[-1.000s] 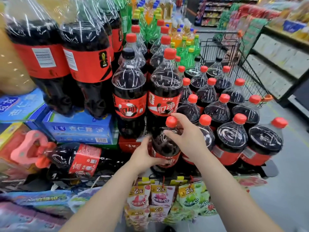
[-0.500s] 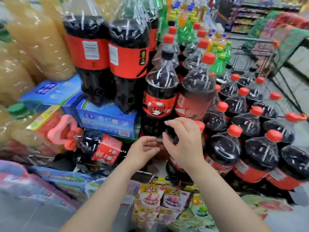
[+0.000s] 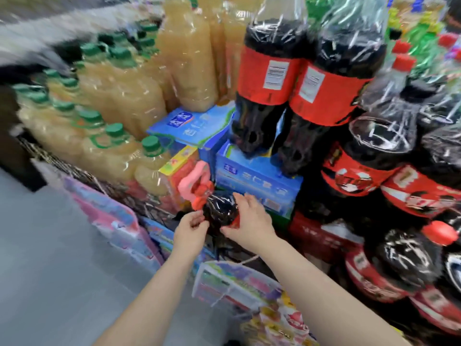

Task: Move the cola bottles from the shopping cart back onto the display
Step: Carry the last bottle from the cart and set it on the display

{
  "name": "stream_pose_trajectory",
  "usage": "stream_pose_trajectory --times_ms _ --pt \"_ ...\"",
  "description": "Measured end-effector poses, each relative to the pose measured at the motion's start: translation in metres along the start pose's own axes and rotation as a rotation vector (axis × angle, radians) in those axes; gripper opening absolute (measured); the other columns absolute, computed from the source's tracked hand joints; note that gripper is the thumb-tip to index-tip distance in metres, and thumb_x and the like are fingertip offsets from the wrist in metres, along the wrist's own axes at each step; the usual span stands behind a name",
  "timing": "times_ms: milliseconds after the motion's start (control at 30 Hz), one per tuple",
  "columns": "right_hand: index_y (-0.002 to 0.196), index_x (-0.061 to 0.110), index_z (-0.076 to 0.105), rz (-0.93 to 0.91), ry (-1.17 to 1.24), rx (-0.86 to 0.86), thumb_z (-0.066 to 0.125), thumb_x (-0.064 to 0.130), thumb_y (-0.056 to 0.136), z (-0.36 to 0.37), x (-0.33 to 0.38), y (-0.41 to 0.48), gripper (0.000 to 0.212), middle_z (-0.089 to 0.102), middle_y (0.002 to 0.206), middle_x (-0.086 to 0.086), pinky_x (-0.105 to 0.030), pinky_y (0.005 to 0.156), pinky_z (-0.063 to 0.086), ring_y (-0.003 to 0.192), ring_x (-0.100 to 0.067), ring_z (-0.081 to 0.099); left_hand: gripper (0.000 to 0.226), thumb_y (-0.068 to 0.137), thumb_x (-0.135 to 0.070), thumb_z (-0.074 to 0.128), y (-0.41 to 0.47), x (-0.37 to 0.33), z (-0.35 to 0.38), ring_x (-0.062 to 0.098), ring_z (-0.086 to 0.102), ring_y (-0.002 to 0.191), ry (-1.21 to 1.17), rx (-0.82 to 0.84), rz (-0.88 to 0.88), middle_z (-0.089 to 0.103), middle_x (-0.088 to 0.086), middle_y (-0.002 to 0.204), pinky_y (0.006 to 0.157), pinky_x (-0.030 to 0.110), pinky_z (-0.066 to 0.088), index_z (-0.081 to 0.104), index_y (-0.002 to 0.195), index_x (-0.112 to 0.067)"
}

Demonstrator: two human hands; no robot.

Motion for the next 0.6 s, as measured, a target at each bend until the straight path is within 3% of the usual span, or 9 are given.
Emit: stream_pose_trajectory --times_ms 67,133,267,333,467,600 --pt "0.151 0.025 0.015 0.026 -0.03 0.013 0.067 0.053 0.077 0.005 0.012 0.014 0.095 0.016 0.158 -0.007 -0.043 0.114 0.024 0.145 -0.027 0.016 0.034 0.091 -0.02 0.056 0.007 -0.005 -0.003 0.02 0.058 0.109 0.025 0.054 -0.024 0.061 0.0 0.113 0.101 0.044 0.046 0.056 0.125 -0.016" --pt "0.15 0.024 0.015 0.059 -0.048 -0.006 0.066 0.059 0.076 0.01 0.017 0.021 0.097 0.018 0.157 -0.006 -0.045 0.112 0.026 0.143 -0.028 0.019 0.035 0.089 -0.031 0.056 0.013 -0.012 -0.003 0.029 0.06 0.11 -0.016 0.081 -0.052 0.064 0.011 0.116 0.099 0.046 0.047 0.058 0.122 -0.017" --pt "0.15 0.023 0.013 0.124 -0.104 -0.012 0.064 0.073 0.067 0.02 0.019 0.025 0.109 0.018 0.154 -0.006 -0.049 0.108 0.029 0.142 -0.029 0.019 0.028 0.097 -0.022 0.051 0.024 -0.022 0.005 0.025 0.056 0.117 -0.166 0.107 -0.202 0.059 0.009 0.125 0.102 0.041 0.045 0.057 0.123 -0.013" --pt "0.15 0.024 0.014 0.122 -0.151 -0.029 0.066 0.073 0.065 0.023 0.018 0.025 0.111 0.019 0.152 -0.005 -0.049 0.106 0.032 0.139 -0.029 0.023 0.018 0.096 -0.025 0.052 0.028 -0.022 0.007 0.026 0.056 0.12 -0.161 0.129 -0.199 0.06 0.009 0.129 0.105 0.048 0.043 0.062 0.11 -0.019" --pt "0.143 0.03 0.025 0.118 -0.109 -0.045 0.072 0.068 0.062 0.015 0.012 0.03 0.1 0.03 0.14 0.0 -0.047 0.1 0.036 0.131 -0.026 0.032 0.037 0.096 -0.03 0.051 0.025 -0.022 0.007 0.024 0.052 0.122 -0.102 0.134 -0.188 0.056 0.005 0.129 0.107 0.046 0.042 0.054 0.131 -0.017" --pt "0.147 0.035 0.019 0.068 -0.087 0.104 0.077 0.064 0.058 0.004 0.002 0.03 0.111 0.024 0.146 -0.001 -0.048 0.106 0.033 0.136 -0.026 0.025 0.038 0.095 -0.034 0.052 0.03 -0.023 0.002 0.025 0.051 0.12 -0.046 0.149 -0.179 0.054 0.002 0.126 0.107 0.044 0.041 0.055 0.13 -0.02"
Point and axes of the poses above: each hand's wrist, its own y-axis towards the middle knuckle, its own z-axis out of the palm, x = y × z, the point moved 1 cm from there along y, towards the middle knuckle
